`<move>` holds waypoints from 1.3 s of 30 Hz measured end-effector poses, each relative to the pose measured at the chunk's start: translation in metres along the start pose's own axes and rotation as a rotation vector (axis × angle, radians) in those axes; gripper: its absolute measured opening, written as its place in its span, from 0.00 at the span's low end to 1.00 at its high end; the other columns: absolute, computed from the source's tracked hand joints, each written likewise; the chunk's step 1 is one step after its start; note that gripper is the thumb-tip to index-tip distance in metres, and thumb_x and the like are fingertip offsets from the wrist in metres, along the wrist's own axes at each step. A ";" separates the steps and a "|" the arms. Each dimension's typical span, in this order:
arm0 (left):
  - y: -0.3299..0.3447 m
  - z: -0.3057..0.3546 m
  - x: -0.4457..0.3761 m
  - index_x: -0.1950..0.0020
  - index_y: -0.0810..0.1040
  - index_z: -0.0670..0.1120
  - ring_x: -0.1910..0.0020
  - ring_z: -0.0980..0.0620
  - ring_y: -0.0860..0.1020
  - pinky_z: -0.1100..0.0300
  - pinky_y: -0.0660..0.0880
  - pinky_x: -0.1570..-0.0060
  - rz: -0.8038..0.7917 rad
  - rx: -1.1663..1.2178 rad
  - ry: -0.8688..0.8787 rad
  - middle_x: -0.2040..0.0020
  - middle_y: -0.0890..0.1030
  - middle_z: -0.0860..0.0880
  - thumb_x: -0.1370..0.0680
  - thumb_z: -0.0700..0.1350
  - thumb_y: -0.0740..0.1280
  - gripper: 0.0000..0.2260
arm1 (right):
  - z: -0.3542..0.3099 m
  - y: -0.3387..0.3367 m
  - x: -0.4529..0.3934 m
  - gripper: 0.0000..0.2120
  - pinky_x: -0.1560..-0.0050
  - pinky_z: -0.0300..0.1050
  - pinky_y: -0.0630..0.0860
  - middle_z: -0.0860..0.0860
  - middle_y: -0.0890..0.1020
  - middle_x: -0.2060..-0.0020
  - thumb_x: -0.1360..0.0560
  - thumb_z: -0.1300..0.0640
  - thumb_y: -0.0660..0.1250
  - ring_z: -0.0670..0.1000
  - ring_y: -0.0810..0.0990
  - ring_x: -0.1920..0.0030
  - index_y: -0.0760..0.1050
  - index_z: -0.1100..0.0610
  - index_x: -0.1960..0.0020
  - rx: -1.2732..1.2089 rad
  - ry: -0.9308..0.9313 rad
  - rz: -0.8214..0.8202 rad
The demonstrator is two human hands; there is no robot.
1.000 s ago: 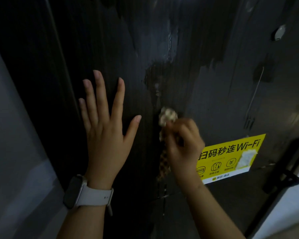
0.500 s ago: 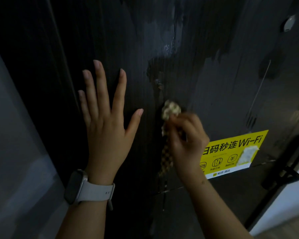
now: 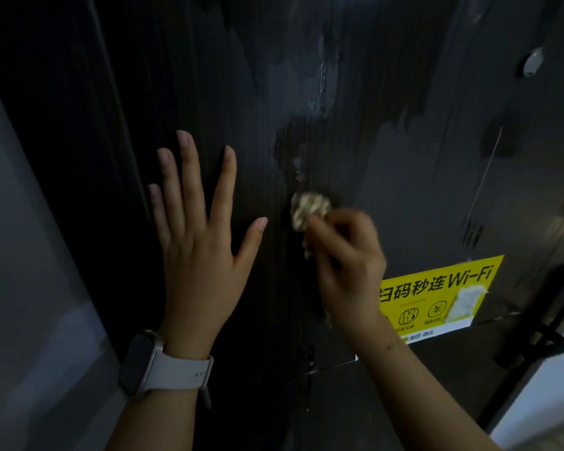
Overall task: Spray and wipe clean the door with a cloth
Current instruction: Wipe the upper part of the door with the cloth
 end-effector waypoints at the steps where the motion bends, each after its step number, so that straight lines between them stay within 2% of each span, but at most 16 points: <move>1: 0.000 0.000 0.000 0.20 0.49 0.49 0.23 0.43 0.38 0.46 0.38 0.25 0.002 -0.004 0.002 0.21 0.45 0.38 0.19 0.57 0.61 0.33 | 0.006 0.000 0.013 0.13 0.52 0.38 0.67 0.56 0.74 0.50 0.25 0.67 0.64 0.55 0.74 0.53 0.81 0.64 0.42 0.024 -0.056 -0.068; 2: 0.001 0.000 0.000 0.20 0.49 0.48 0.23 0.43 0.38 0.46 0.38 0.25 0.003 -0.008 0.001 0.21 0.45 0.38 0.19 0.58 0.60 0.33 | 0.015 -0.004 0.019 0.14 0.51 0.37 0.65 0.55 0.73 0.49 0.26 0.68 0.64 0.54 0.73 0.52 0.80 0.64 0.42 0.046 -0.086 -0.102; 4: 0.001 0.000 0.000 0.20 0.49 0.48 0.23 0.42 0.38 0.46 0.38 0.25 0.000 -0.007 -0.001 0.21 0.44 0.38 0.19 0.57 0.60 0.33 | 0.037 -0.018 0.011 0.16 0.51 0.37 0.65 0.54 0.71 0.50 0.27 0.71 0.65 0.55 0.72 0.53 0.80 0.64 0.42 0.098 -0.056 -0.010; 6: 0.000 -0.001 0.001 0.20 0.48 0.47 0.23 0.41 0.38 0.45 0.37 0.25 -0.018 0.005 0.012 0.21 0.43 0.37 0.19 0.56 0.61 0.33 | 0.051 -0.030 -0.015 0.15 0.51 0.41 0.68 0.57 0.73 0.51 0.26 0.71 0.63 0.58 0.74 0.53 0.80 0.64 0.42 0.133 0.045 0.148; 9: -0.005 -0.002 0.001 0.20 0.49 0.46 0.23 0.40 0.37 0.45 0.36 0.25 -0.069 0.039 0.043 0.21 0.41 0.37 0.21 0.52 0.65 0.36 | 0.034 -0.016 -0.039 0.16 0.49 0.43 0.69 0.64 0.74 0.51 0.24 0.70 0.61 0.60 0.74 0.50 0.78 0.65 0.39 0.107 0.054 0.188; 13: -0.021 -0.004 0.003 0.22 0.58 0.44 0.21 0.42 0.43 0.48 0.42 0.23 -0.064 0.096 0.090 0.21 0.46 0.39 0.23 0.46 0.66 0.31 | -0.002 0.017 0.000 0.20 0.46 0.41 0.63 0.57 0.69 0.44 0.26 0.68 0.59 0.56 0.69 0.48 0.70 0.61 0.35 0.055 -0.313 -0.130; 15: -0.030 -0.009 0.004 0.24 0.63 0.44 0.21 0.44 0.48 0.47 0.43 0.23 -0.015 0.059 0.121 0.21 0.52 0.41 0.22 0.44 0.66 0.28 | 0.003 0.013 0.009 0.22 0.47 0.45 0.66 0.57 0.68 0.44 0.28 0.69 0.60 0.57 0.69 0.48 0.69 0.59 0.34 0.076 -0.408 -0.253; 16: -0.033 -0.014 0.004 0.24 0.64 0.45 0.21 0.45 0.50 0.45 0.43 0.24 0.022 0.003 0.134 0.21 0.54 0.42 0.22 0.44 0.66 0.27 | 0.009 0.006 0.003 0.21 0.48 0.47 0.66 0.57 0.69 0.44 0.27 0.69 0.60 0.57 0.70 0.49 0.70 0.59 0.35 0.086 -0.415 -0.252; 18: -0.039 -0.026 0.001 0.24 0.63 0.46 0.22 0.45 0.49 0.40 0.41 0.25 0.101 -0.086 0.116 0.21 0.55 0.42 0.21 0.45 0.66 0.26 | 0.020 -0.007 -0.022 0.18 0.51 0.47 0.66 0.58 0.70 0.47 0.25 0.68 0.59 0.57 0.70 0.50 0.73 0.60 0.36 0.112 -0.343 -0.123; 21: -0.045 -0.048 -0.010 0.21 0.57 0.46 0.22 0.44 0.48 0.36 0.45 0.26 0.181 -0.100 -0.023 0.21 0.53 0.41 0.19 0.52 0.63 0.29 | 0.022 -0.015 -0.080 0.19 0.51 0.48 0.68 0.64 0.73 0.51 0.27 0.73 0.60 0.59 0.71 0.51 0.79 0.64 0.39 0.123 -0.114 0.139; 23: -0.045 -0.055 -0.015 0.21 0.54 0.46 0.22 0.43 0.49 0.35 0.48 0.27 0.202 -0.118 -0.084 0.21 0.52 0.41 0.18 0.56 0.61 0.31 | 0.003 0.000 -0.092 0.19 0.48 0.46 0.68 0.63 0.73 0.50 0.27 0.73 0.60 0.59 0.71 0.49 0.78 0.65 0.39 0.080 -0.076 0.198; 29: -0.041 -0.058 -0.013 0.21 0.54 0.43 0.22 0.41 0.50 0.36 0.56 0.29 0.243 -0.082 -0.015 0.22 0.54 0.39 0.16 0.48 0.56 0.25 | -0.033 0.034 -0.012 0.15 0.47 0.48 0.67 0.57 0.68 0.43 0.19 0.63 0.52 0.58 0.69 0.49 0.68 0.61 0.34 0.078 -0.619 -0.278; 31: -0.041 -0.059 -0.013 0.21 0.54 0.43 0.22 0.42 0.50 0.36 0.56 0.28 0.246 -0.069 -0.009 0.22 0.54 0.40 0.16 0.47 0.56 0.24 | -0.016 0.018 -0.027 0.13 0.50 0.49 0.67 0.56 0.69 0.45 0.18 0.63 0.55 0.57 0.69 0.50 0.70 0.59 0.35 0.096 -0.582 -0.203; 33: -0.039 -0.059 -0.013 0.21 0.54 0.44 0.22 0.44 0.49 0.37 0.54 0.27 0.255 -0.082 -0.029 0.21 0.53 0.41 0.16 0.48 0.55 0.24 | 0.002 0.001 -0.063 0.14 0.52 0.50 0.68 0.56 0.69 0.48 0.21 0.65 0.61 0.57 0.69 0.50 0.72 0.58 0.36 0.138 -0.440 -0.021; 37: -0.039 -0.059 -0.014 0.21 0.56 0.45 0.22 0.45 0.50 0.39 0.54 0.26 0.270 -0.083 -0.048 0.21 0.54 0.43 0.16 0.48 0.56 0.24 | 0.002 -0.010 -0.147 0.17 0.50 0.47 0.68 0.62 0.72 0.52 0.25 0.72 0.60 0.59 0.71 0.51 0.80 0.62 0.41 0.174 -0.171 0.304; 39: -0.040 -0.060 -0.013 0.22 0.58 0.45 0.22 0.46 0.51 0.40 0.53 0.26 0.272 -0.063 -0.038 0.21 0.55 0.43 0.16 0.48 0.57 0.23 | -0.021 0.006 -0.153 0.18 0.51 0.50 0.70 0.63 0.72 0.54 0.27 0.73 0.60 0.62 0.73 0.52 0.80 0.65 0.41 0.095 -0.131 0.353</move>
Point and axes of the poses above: each hand's wrist, its own x-axis away from the middle knuckle, its own y-axis out of the palm, z = x × y, the point moved 3 cm from there along -x, towards the middle knuckle
